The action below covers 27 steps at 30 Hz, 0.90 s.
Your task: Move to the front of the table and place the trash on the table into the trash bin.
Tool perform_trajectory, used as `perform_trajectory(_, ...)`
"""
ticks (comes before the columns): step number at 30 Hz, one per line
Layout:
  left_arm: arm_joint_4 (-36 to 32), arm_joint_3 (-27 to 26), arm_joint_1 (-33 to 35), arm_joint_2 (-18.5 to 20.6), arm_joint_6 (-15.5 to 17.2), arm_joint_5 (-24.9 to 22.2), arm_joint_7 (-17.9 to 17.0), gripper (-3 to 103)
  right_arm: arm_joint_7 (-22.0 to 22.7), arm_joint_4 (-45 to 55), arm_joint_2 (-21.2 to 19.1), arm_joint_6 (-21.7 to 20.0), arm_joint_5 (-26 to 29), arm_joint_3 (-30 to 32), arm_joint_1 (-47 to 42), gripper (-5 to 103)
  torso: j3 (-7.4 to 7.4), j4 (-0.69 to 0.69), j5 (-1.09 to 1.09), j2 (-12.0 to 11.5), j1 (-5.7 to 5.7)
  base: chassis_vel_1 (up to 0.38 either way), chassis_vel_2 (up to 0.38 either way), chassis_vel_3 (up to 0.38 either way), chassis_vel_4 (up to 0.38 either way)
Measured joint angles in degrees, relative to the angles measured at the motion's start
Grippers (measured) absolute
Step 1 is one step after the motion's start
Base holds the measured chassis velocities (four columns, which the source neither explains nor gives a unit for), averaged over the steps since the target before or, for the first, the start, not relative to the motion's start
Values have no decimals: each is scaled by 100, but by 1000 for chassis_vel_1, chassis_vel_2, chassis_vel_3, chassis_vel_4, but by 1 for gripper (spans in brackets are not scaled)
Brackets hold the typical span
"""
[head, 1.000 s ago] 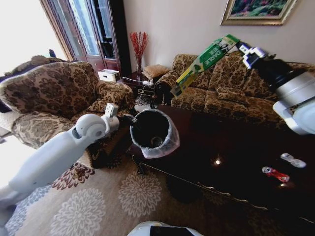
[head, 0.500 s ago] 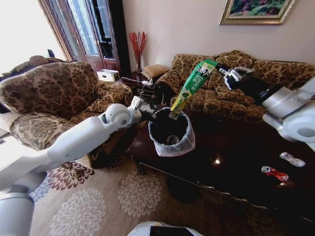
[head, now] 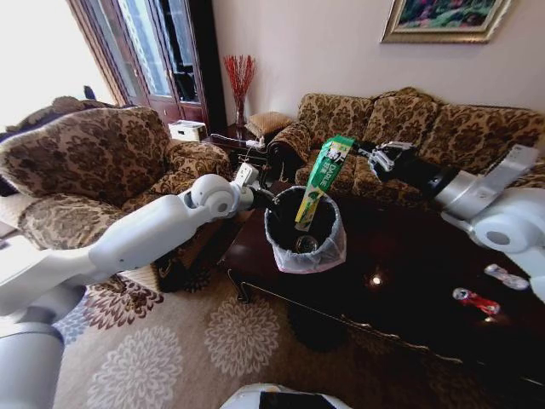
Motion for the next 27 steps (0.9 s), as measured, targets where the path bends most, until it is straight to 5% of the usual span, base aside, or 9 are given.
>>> perform_trajectory(10, -36, -67, 54, 35, 0, -37, -35, 0, -93, -95, -20, 62, -147, 0, -56, 28, 0, 1, -1, 0, 0, 0, 0, 0, 0)
perform_trajectory(27, -4, -269, 254, 144, -4, -26, -166, 0, 768, -215, 244, 67, 115, 86, -43, 94, 0, 1, -1, 0, 0, 0, 0, 0, 0)
